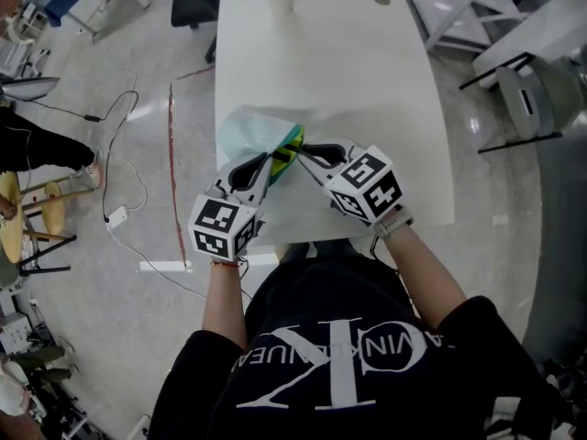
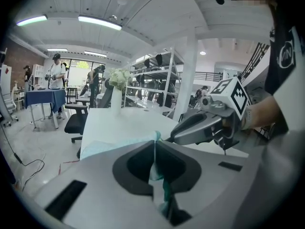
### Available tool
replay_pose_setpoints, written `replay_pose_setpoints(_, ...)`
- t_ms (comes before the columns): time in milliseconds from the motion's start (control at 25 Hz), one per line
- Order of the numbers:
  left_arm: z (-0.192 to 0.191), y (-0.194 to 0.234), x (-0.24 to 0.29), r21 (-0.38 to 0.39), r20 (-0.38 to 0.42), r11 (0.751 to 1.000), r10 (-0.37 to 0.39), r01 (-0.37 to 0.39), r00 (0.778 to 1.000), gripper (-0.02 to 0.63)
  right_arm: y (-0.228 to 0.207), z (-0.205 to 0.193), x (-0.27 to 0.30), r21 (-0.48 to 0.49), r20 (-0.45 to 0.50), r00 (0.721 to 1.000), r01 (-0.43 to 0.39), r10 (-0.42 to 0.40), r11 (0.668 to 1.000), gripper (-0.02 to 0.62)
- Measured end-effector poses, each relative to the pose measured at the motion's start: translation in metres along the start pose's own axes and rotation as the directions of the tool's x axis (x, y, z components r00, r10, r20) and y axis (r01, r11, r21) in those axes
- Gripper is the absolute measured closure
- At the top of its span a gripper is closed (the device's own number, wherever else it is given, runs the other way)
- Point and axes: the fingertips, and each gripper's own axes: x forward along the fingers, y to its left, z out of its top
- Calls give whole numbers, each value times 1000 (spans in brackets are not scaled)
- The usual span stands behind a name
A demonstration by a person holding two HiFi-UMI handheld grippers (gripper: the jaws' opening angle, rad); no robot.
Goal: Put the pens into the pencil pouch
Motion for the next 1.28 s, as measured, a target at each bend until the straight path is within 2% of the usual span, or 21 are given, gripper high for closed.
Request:
replay_pose_setpoints(280, 8, -15, 3, 13, 7, 998, -55, 54, 998, 594, -3, 2, 5, 9, 0, 1000, 24, -24, 1000, 545)
replay_pose_setpoints(440, 17, -18, 2, 8, 53, 997, -74, 74, 996, 594, -4, 2, 6, 6, 2, 999, 38, -38, 999, 543)
replay_pose_setpoints(840, 11, -15, 8, 31, 38, 998, -53, 52, 998, 594, -11, -11, 3, 47, -7, 998, 57, -57, 997, 514)
replay_pose_setpoints(1040, -12, -12, 13, 81, -14, 996, -38, 39, 999, 594, -16, -19, -7, 85, 1, 998, 66, -66, 994, 511)
replay_pose_setpoints(1280, -44, -8, 18, 56, -92, 998, -26, 32, 995, 593, -24, -39, -21, 154, -7, 996, 93, -93, 984, 514)
